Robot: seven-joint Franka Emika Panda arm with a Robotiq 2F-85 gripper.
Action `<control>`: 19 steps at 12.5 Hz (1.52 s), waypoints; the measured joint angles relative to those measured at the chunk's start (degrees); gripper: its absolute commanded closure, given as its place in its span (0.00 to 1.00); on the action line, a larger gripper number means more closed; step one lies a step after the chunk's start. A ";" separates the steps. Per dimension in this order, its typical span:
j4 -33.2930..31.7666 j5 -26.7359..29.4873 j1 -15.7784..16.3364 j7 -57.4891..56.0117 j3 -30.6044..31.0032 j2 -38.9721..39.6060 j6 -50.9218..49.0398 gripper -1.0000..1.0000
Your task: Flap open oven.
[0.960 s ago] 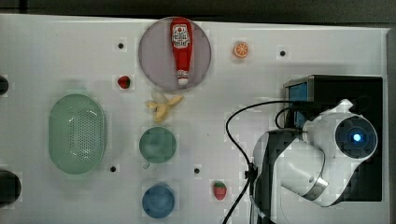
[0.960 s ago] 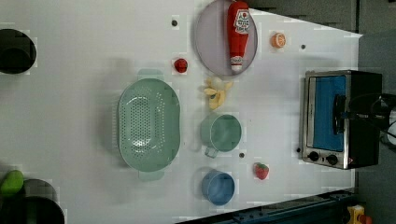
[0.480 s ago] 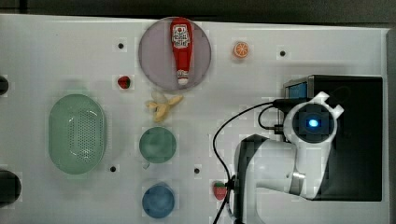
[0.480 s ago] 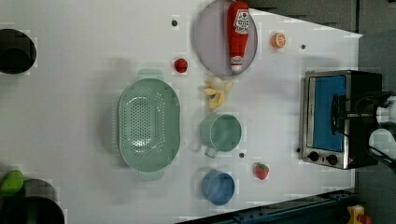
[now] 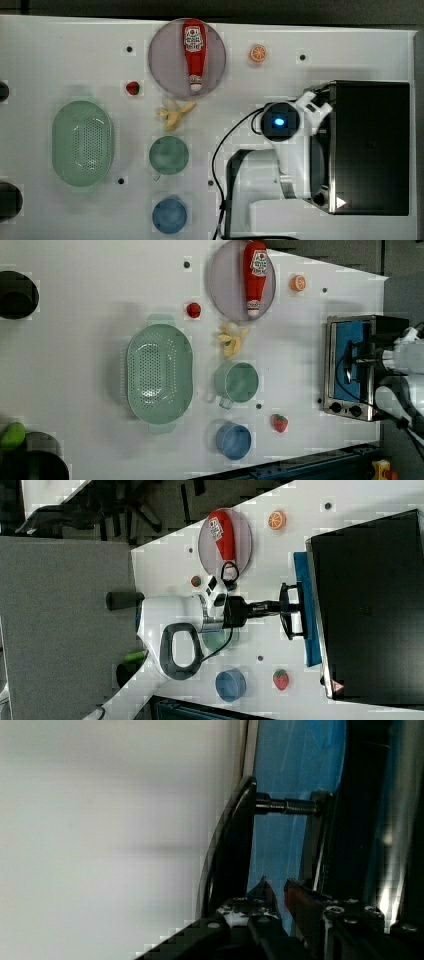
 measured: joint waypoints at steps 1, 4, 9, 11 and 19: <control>0.00 -1.45 0.62 2.69 0.69 1.02 0.03 0.82; -0.11 -7.78 2.35 15.07 4.36 4.91 -0.06 0.82; 0.00 -18.58 9.03 33.52 6.33 14.20 -1.45 0.82; 0.22 -19.08 10.52 39.26 7.00 18.11 -2.10 0.82; 0.45 -17.54 11.74 46.58 6.27 18.98 -0.50 0.82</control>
